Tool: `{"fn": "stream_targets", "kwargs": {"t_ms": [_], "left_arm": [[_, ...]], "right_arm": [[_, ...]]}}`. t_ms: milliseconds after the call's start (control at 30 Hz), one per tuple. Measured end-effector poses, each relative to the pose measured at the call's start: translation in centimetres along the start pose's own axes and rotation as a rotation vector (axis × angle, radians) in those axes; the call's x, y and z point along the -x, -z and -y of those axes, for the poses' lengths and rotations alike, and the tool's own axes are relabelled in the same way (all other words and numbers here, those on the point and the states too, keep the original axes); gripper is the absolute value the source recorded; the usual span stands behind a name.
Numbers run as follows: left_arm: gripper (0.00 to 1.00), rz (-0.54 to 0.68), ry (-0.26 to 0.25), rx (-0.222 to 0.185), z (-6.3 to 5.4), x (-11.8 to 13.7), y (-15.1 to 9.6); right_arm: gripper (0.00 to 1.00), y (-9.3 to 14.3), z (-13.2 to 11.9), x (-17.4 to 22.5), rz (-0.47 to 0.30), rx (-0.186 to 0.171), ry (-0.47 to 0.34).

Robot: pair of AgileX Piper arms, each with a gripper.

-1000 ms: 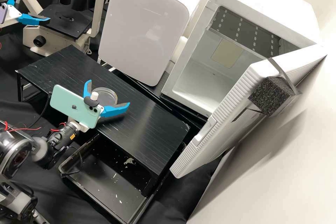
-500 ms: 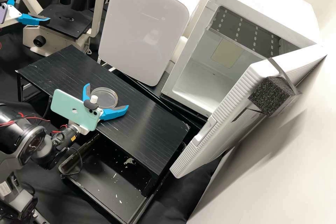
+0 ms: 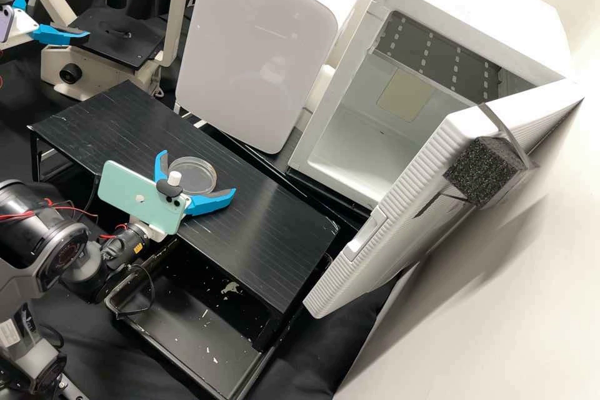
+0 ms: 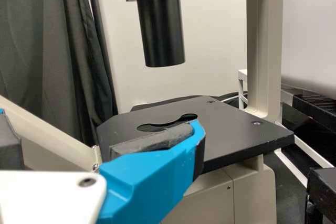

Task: Place the petri dish in the incubator

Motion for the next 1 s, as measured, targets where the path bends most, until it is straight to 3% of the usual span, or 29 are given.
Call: {"fn": "stream_targets", "kwargs": {"t_ms": [167,500,1000], "left_arm": [[1.00,0.000,0.000,0.000,0.00,0.00,0.00],[1.00,0.000,0.000,0.000,0.00,0.00,0.00],[1.00,0.000,0.000,0.000,0.00,0.00,0.00]], "right_arm": [[0.00,0.00,-0.03,-0.02,-0.007,-0.036,0.005],[0.00,-0.01,-0.32,-0.32,-0.020,-0.034,0.002],[0.00,-0.06,-0.53,-0.67,-0.018,-0.063,0.005]]}}
